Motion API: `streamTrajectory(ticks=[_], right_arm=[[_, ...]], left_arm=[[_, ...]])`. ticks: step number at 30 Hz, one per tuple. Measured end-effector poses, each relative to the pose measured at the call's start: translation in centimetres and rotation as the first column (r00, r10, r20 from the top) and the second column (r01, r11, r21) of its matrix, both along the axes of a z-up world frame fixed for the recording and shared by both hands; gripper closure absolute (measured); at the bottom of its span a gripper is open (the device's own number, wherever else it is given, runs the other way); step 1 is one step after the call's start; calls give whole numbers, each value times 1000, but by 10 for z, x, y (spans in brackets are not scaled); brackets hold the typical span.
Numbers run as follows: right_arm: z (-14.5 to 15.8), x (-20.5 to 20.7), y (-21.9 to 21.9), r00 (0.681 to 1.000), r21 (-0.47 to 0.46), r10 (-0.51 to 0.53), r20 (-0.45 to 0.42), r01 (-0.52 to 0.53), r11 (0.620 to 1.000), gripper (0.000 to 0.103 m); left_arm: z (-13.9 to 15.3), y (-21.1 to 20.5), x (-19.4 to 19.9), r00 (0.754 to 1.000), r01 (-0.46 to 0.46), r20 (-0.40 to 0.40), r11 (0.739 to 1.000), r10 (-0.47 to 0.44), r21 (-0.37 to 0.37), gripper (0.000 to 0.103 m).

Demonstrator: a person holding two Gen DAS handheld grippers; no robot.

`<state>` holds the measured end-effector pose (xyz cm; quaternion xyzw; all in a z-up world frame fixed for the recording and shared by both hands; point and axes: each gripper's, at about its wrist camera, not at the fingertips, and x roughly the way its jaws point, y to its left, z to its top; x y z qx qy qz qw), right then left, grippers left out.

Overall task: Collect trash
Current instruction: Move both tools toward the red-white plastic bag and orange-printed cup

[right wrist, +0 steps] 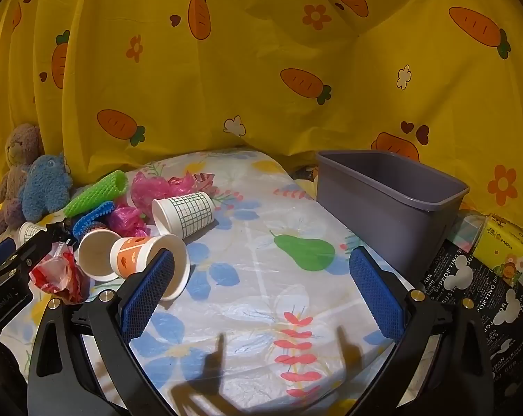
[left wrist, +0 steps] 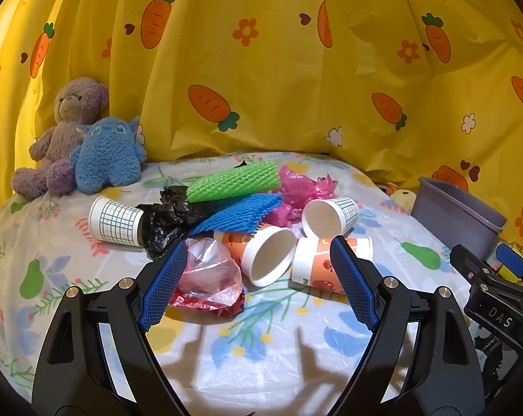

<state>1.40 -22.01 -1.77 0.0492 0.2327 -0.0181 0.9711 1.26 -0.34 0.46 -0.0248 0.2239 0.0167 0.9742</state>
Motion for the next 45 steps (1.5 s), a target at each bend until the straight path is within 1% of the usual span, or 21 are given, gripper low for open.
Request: streamTrajectory(ticks=[30, 45], right_arm=[[-5, 0, -4, 1000, 11, 4, 2, -4, 1000, 5], [-7, 1, -6, 1000, 17, 4, 1, -4, 1000, 5]], left_arm=[[1, -4, 0, 1000, 6, 0, 1000, -6, -1, 20], [-5, -10, 5, 1000, 17, -2, 1000, -17, -1, 20]])
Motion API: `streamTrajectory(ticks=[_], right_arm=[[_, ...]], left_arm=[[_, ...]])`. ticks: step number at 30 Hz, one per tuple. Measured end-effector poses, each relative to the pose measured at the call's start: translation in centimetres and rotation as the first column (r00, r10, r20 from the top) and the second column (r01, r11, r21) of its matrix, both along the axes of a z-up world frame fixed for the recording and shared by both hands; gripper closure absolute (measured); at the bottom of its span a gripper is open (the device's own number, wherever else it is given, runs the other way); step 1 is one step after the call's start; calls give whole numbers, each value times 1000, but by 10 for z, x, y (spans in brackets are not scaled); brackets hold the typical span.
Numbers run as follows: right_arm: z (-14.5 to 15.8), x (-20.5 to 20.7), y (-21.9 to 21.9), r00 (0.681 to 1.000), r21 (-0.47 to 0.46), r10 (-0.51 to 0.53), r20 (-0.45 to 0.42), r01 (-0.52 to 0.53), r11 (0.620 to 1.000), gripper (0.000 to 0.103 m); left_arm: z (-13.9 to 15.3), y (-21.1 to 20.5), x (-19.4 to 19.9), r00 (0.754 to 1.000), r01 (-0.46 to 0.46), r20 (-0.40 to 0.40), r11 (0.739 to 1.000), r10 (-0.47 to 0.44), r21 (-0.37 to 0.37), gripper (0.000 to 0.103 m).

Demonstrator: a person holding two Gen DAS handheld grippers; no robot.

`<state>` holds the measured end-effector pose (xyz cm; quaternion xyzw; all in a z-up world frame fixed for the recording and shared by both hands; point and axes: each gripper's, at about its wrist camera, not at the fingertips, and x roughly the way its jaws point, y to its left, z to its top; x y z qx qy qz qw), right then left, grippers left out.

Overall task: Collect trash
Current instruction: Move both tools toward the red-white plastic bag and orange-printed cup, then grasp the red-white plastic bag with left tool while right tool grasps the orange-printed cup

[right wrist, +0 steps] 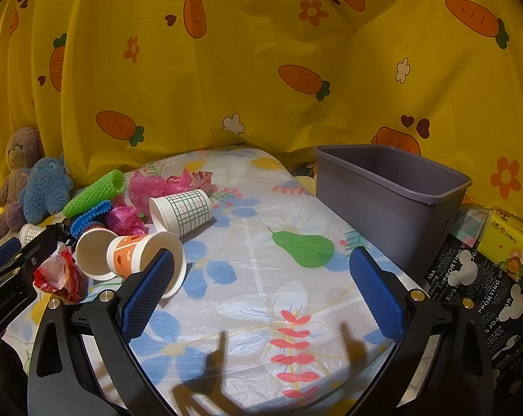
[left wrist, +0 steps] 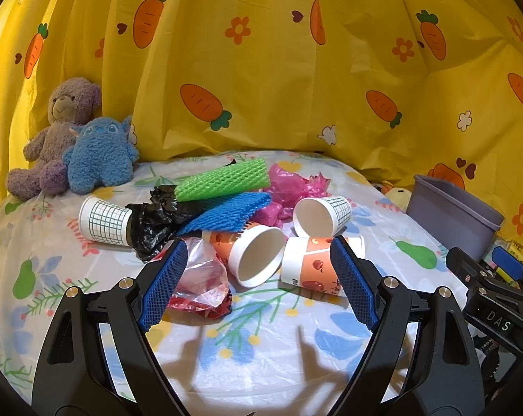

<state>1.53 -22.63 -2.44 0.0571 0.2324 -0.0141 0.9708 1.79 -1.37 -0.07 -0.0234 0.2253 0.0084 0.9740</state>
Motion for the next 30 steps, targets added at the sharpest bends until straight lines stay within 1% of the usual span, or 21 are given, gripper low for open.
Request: streamTrajectory(ticks=[5, 8, 11, 14, 16, 17, 18, 22, 25, 30], right_arm=[[-1, 1, 1, 1000, 4, 15, -2, -15, 1000, 5], [-4, 4, 6, 999, 6, 44, -7, -44, 999, 9], [-7, 11, 16, 995, 12, 101, -12, -101, 995, 11], [-14, 22, 28, 983, 35, 178, -37, -177, 984, 12], [-21, 32, 39, 972, 53, 227, -65, -224, 973, 16], [-24, 35, 42, 966, 61, 248, -76, -243, 968, 20], [-26, 38, 47, 959, 69, 268, -89, -263, 962, 21], [-33, 48, 61, 930, 112, 349, -114, -337, 935, 24], [-39, 55, 67, 912, 139, 387, -139, -368, 919, 29], [-43, 62, 74, 881, 179, 445, -159, -417, 891, 45]], left_arm=[[2, 8, -5, 999, -22, 28, 1000, 23, -15, 20], [0, 22, -8, 998, -58, 32, 998, 59, -16, 20], [-4, 40, -11, 995, -93, 25, 995, 93, -20, 20], [-8, 57, -16, 992, -126, 25, 992, 127, -23, 20], [-12, 68, -18, 989, -146, 18, 989, 146, -27, 20], [-14, 73, -19, 988, -152, 13, 988, 153, -27, 20], [-17, 77, -19, 988, -157, 2, 987, 157, -26, 20], [-29, 84, -16, 990, -132, -46, 990, 130, -46, 20], [-34, 86, -8, 992, -106, -82, 992, 100, -75, 20], [-40, 83, 9, 991, -71, -119, 994, 60, -89, 20]])
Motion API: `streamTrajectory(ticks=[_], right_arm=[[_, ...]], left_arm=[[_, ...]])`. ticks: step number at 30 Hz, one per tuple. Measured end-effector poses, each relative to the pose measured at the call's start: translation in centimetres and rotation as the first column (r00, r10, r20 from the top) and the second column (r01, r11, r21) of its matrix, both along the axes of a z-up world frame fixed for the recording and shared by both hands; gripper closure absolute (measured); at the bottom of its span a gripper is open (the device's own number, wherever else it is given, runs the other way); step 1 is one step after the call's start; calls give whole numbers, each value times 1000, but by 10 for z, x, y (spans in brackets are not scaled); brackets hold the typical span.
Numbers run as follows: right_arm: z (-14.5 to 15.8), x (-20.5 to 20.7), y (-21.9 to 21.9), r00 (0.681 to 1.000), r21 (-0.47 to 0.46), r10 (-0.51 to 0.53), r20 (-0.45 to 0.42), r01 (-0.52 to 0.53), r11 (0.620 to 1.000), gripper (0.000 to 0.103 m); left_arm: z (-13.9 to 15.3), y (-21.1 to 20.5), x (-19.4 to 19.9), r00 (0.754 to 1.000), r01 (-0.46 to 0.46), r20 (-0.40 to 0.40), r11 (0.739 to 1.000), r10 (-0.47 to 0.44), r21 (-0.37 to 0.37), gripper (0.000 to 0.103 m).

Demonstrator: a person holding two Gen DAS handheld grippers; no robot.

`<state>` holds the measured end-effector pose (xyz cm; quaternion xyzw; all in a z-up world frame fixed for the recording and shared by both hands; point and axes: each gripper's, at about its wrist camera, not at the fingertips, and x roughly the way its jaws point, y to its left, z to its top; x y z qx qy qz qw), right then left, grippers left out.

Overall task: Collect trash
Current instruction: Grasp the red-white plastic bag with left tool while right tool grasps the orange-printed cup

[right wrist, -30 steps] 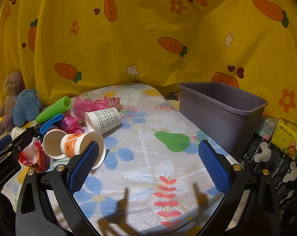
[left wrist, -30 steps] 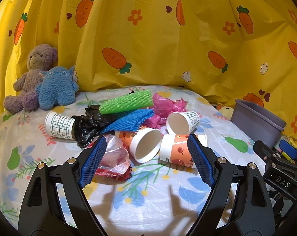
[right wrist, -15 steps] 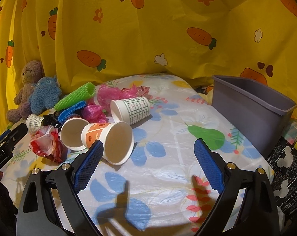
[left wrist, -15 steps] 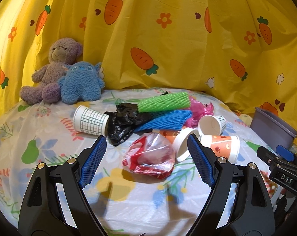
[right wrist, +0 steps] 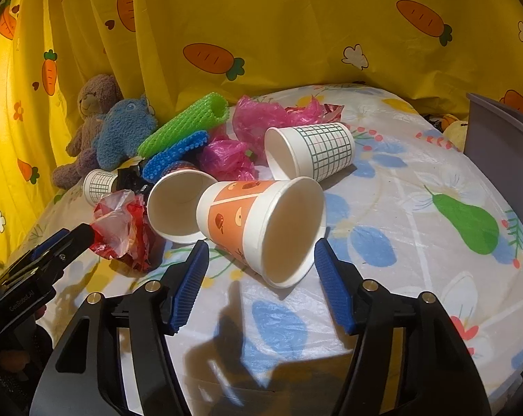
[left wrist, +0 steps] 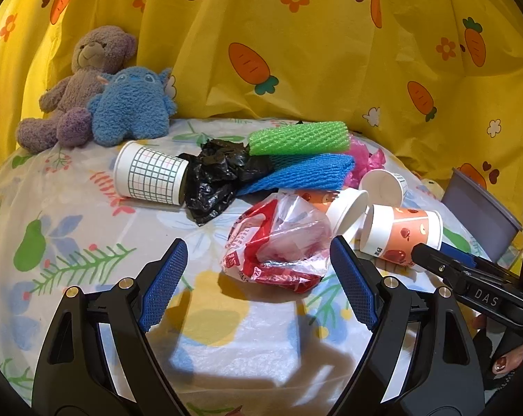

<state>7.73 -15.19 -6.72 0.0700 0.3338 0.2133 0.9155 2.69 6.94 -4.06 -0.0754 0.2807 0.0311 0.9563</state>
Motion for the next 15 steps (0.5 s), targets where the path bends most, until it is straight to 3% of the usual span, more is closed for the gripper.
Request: streamTrajectory(ticks=[8, 15], right_arm=[[-4, 3, 8, 997, 23, 81, -13, -81, 996, 66], [-3, -2, 10, 993, 27, 118, -1, -118, 993, 85]], left_arm=[[-10, 5, 20, 997, 41, -62, 997, -44, -60, 25], [-17, 8, 25, 991, 86, -89, 989, -97, -119, 58]])
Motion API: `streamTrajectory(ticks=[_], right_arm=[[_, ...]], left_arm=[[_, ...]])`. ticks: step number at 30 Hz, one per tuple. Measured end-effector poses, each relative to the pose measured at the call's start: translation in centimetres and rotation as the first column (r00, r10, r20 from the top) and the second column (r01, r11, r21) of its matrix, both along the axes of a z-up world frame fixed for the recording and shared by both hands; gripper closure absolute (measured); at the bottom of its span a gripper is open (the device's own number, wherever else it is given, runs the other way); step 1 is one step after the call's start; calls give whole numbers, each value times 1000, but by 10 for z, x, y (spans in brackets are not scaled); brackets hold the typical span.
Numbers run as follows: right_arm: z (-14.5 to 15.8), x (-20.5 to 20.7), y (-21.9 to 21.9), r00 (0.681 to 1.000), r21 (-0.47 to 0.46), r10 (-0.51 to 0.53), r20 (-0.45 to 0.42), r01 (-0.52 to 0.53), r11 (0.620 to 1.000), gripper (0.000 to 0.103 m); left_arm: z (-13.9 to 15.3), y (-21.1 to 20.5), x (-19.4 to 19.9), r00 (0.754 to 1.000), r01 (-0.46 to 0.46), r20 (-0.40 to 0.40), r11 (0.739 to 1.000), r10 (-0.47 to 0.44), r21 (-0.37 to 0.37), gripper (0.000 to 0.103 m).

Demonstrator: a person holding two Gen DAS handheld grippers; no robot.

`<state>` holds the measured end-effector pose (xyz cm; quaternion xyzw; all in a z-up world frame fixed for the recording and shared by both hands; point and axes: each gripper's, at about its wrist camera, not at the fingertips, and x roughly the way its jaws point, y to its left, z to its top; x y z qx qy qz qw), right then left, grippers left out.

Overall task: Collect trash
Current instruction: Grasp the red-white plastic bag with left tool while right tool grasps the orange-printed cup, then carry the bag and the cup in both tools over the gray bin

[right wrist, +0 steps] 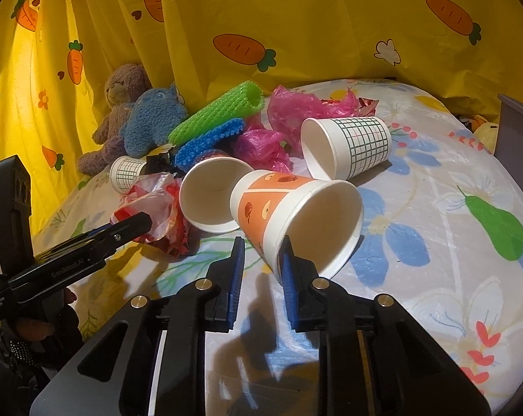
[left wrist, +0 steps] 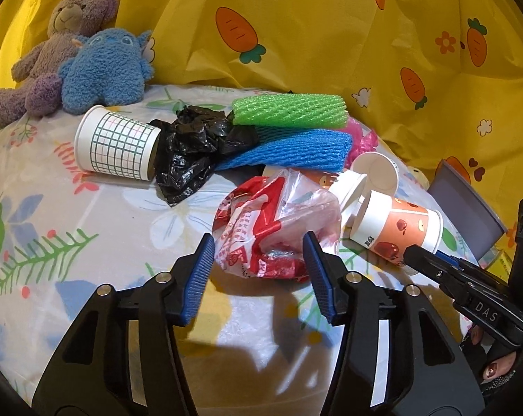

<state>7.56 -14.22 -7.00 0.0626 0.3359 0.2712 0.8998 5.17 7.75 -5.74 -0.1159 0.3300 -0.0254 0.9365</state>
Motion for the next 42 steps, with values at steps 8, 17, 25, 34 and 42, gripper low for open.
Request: streamTrajectory(ticks=[8, 17, 25, 34, 42], right_arm=[[3, -10, 6, 999, -12, 28, 36, -28, 1000, 98], [15, -29, -3, 995, -20, 7, 103, -5, 1000, 99], [30, -50, -14, 989, -16, -23, 147, 25, 1000, 99], [47, -68, -32, 979, -14, -65, 191, 69, 998, 99], [58, -72, -52, 969, -17, -107, 223, 113, 993, 99]], left_arm=[[0, -2, -5, 1000, 17, 11, 1000, -17, -7, 83], [15, 1, -27, 997, -19, 74, 1000, 19, -1, 88], [38, -8, -46, 989, -54, 138, 998, 51, 15, 89], [56, -38, -58, 981, 0, 191, 999, -8, 42, 89], [68, -63, -52, 971, 60, 227, 997, -69, 49, 89]])
